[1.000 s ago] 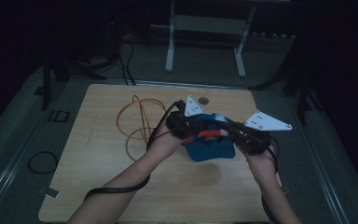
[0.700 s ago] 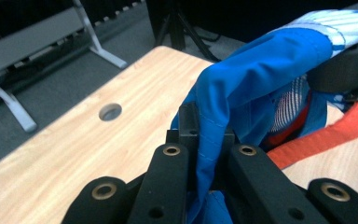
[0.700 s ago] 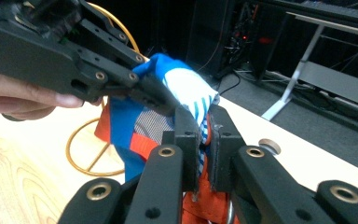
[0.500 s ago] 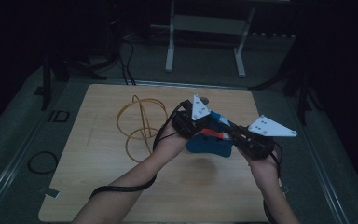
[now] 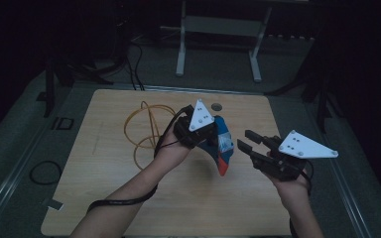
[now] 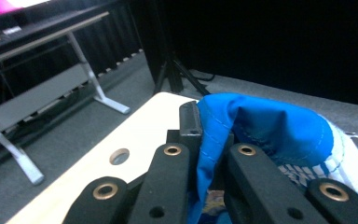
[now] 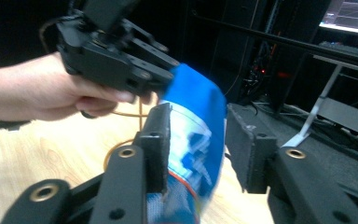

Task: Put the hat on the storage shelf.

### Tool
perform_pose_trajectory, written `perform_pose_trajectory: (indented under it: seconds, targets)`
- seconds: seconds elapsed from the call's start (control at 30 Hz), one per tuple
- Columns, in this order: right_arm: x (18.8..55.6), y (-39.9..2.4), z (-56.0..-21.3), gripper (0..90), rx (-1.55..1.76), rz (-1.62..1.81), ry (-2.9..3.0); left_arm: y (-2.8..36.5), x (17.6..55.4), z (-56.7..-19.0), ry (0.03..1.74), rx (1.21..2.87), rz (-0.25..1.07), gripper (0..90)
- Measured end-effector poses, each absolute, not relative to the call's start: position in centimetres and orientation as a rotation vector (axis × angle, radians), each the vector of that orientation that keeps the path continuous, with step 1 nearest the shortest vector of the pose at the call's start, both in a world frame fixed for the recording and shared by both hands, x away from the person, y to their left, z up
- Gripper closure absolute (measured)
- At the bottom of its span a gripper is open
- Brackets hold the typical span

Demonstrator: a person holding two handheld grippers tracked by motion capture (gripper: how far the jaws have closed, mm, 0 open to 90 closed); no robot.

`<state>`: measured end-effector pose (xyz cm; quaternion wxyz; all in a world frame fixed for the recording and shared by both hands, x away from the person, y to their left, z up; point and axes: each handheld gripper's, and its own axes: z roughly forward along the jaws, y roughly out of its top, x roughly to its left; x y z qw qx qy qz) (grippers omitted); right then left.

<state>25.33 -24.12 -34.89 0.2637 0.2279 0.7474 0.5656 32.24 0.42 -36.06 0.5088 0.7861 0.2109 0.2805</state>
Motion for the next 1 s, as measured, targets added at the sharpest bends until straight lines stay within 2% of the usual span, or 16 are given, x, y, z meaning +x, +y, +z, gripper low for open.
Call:
perform_pose_trajectory:
  seconds: [0.2, 0.47, 0.57, 0.7, 0.87, 1.0]
  targets:
    - [26.0, -25.6, -35.9, 58.2, 0.647, 1.544, 2.046, 2.8, 32.5, -36.0, 0.402, 1.843, 0.574, 89.2]
    - [26.2, -25.5, -37.4, 55.3, 0.645, 1.56, 2.101, 3.9, 32.6, -36.0, 0.252, 1.803, 0.451, 89.1]
    - [25.7, -24.5, -38.2, 49.8, 0.601, 1.578, 2.134, 4.0, 32.2, -36.1, 0.127, 1.739, 0.355, 89.1]
    - [25.5, -23.9, -38.8, 47.4, 0.576, 1.587, 2.149, 3.8, 32.0, -36.0, 0.073, 1.706, 0.288, 89.1]
    - [26.0, -23.3, -39.2, 47.6, 0.579, 1.605, 2.171, 3.4, 31.8, -35.9, 0.063, 1.702, 0.288, 89.1]
    - [26.1, -22.8, -39.3, 53.0, 0.553, 1.606, 2.188, 3.3, 32.0, -35.9, 0.068, 1.694, 0.274, 89.1]
